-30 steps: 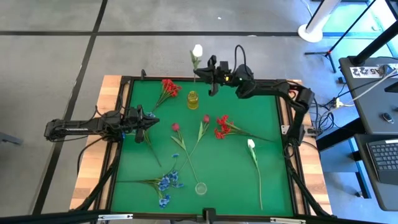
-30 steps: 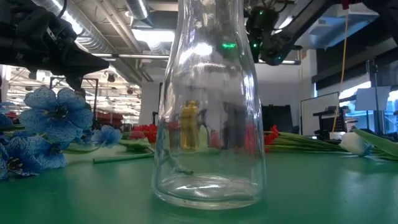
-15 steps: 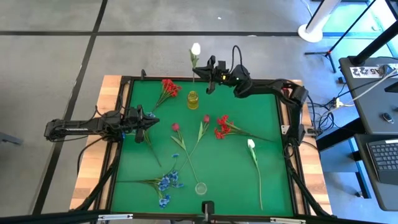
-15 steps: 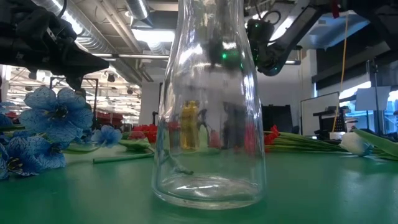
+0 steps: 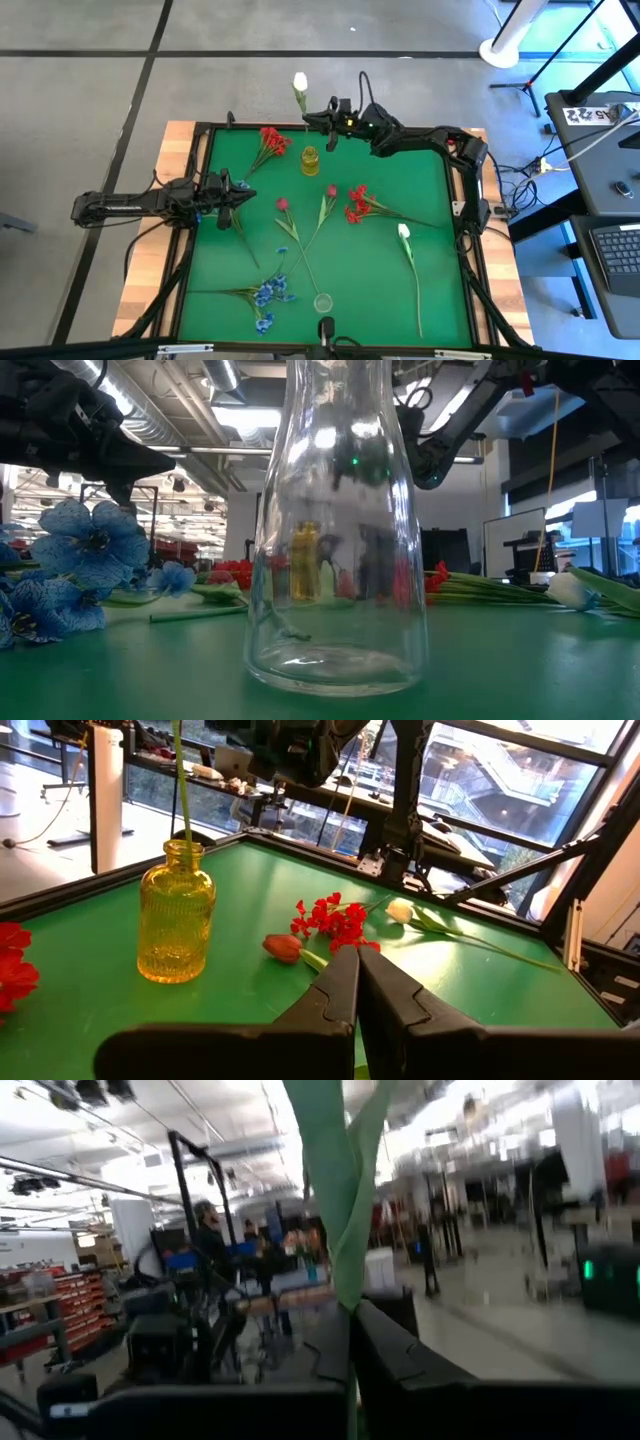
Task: Sort flowers into vase by color
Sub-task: Put the top white flower into the yellow vase, then put the left orange flower into the transparent vase
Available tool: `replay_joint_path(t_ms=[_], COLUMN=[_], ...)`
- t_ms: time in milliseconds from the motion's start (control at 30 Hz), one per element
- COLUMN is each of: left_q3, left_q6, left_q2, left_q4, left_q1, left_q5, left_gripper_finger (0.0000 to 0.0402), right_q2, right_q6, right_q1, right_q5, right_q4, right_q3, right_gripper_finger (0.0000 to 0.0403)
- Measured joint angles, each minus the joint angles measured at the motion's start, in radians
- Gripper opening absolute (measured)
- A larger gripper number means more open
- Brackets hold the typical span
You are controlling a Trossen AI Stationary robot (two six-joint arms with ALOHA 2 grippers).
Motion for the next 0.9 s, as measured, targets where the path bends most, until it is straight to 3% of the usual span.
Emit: replay_joint_path(t_ms=[133,433,567,767,900], left_q3=[0.0,0.0,0.0,0.0,0.0], left_q6=[0.0,0.0,0.0,0.0,0.0], left_q2=[0.0,0.0,0.0,0.0,0.0], left_q4=[0.0,0.0,0.0,0.0,0.0], left_q1=[0.0,0.0,0.0,0.0,0.0], left_q5=[0.0,0.0,0.0,0.0,0.0], left_gripper_finger=[0.0,0.0,0.0,0.0,0.0], right_q2=[0.0,-0.003,-0.039,-0.159,-0.281], right_q6=[0.032,0.056,0.055,-0.005,-0.131], right_q1=[0.0,-0.002,-0.009,-0.028,-0.029], right_q5=[-0.013,-0.118,-0.181,-0.275,-0.306], right_q4=[-0.034,-0.041,-0.098,-0.359,-0.682], right_q3=[0.0,0.0,0.0,0.0,0.0], right_gripper_finger=[0.0056,0.0214,0.0266,0.0292,0.0285])
